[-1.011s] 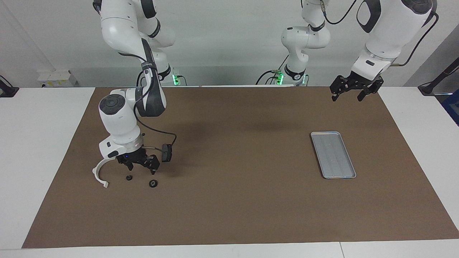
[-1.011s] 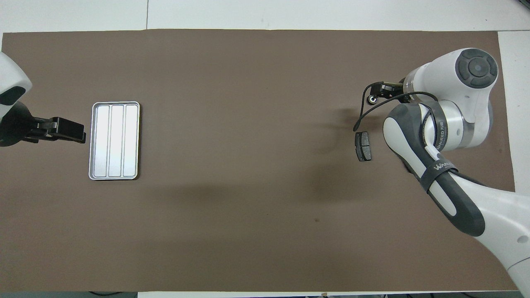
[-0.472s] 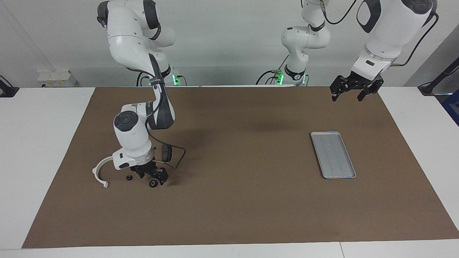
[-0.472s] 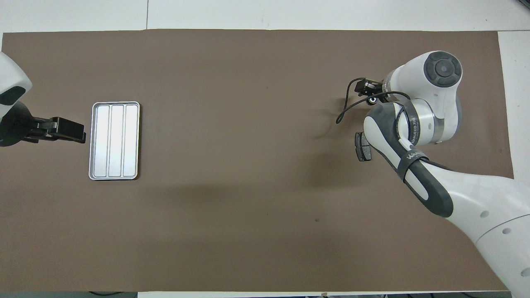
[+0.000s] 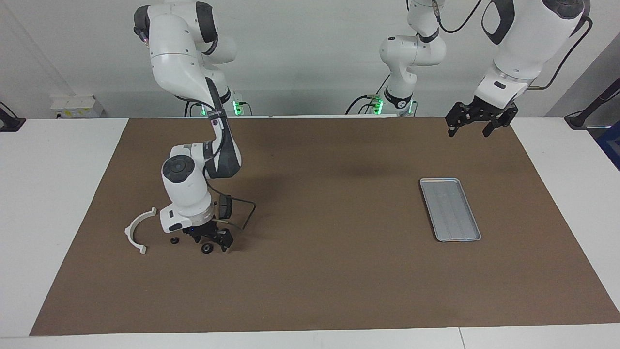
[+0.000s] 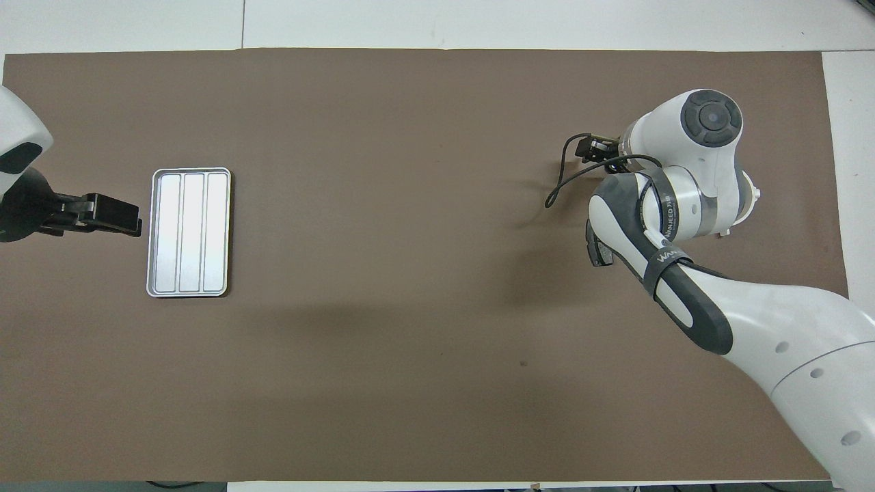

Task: Pick bearing gear from pile to tray
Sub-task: 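Close the right gripper on the dark bearing ring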

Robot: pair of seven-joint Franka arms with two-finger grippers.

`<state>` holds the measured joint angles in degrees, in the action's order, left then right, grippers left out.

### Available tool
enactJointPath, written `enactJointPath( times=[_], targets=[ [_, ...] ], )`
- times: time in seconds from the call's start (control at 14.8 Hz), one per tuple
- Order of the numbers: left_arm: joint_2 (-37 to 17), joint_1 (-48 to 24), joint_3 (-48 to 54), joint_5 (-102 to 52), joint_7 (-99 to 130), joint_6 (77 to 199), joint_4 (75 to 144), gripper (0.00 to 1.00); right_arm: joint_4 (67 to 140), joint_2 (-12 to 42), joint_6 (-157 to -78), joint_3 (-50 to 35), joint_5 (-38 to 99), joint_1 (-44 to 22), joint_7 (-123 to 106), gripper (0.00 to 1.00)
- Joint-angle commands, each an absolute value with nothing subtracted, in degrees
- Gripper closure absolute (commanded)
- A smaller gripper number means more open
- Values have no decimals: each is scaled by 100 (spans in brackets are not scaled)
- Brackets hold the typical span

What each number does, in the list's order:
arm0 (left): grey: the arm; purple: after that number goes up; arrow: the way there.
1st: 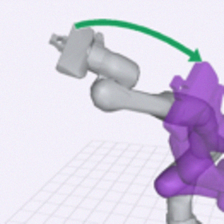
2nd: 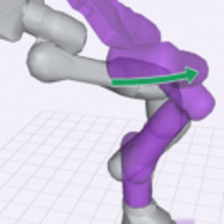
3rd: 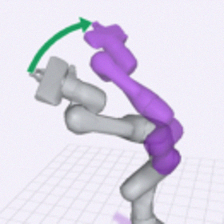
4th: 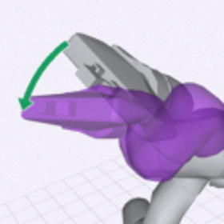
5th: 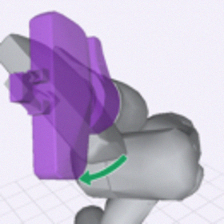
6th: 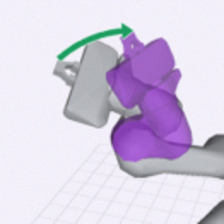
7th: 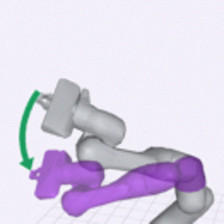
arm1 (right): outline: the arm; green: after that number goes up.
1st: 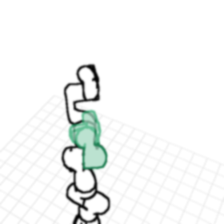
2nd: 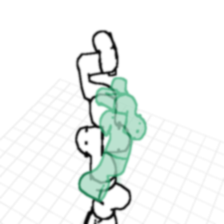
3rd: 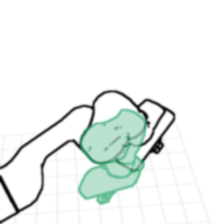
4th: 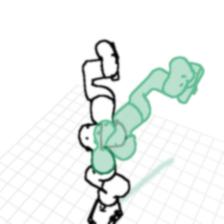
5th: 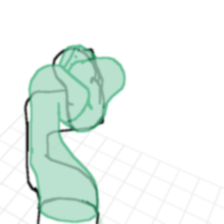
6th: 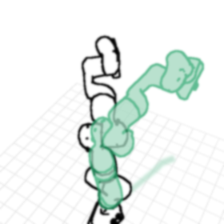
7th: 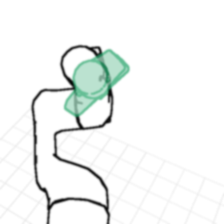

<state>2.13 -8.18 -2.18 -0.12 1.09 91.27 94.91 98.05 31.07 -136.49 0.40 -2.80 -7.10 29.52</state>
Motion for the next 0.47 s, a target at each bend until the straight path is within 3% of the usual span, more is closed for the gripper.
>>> enactJointPath(
  times=[0.0, 0.4],
  targets=[
    [290, -835, -255, -70, 88, 9088, 9536, 0, 9782, 3199, -13781, 9, -272, -598, 3024, 1],
    [290, -835, -255, -70, 88, 9088, 9536, 0, 9703, 3217, -13325, 9, 61, -545, 3032, 6]
  ],
)
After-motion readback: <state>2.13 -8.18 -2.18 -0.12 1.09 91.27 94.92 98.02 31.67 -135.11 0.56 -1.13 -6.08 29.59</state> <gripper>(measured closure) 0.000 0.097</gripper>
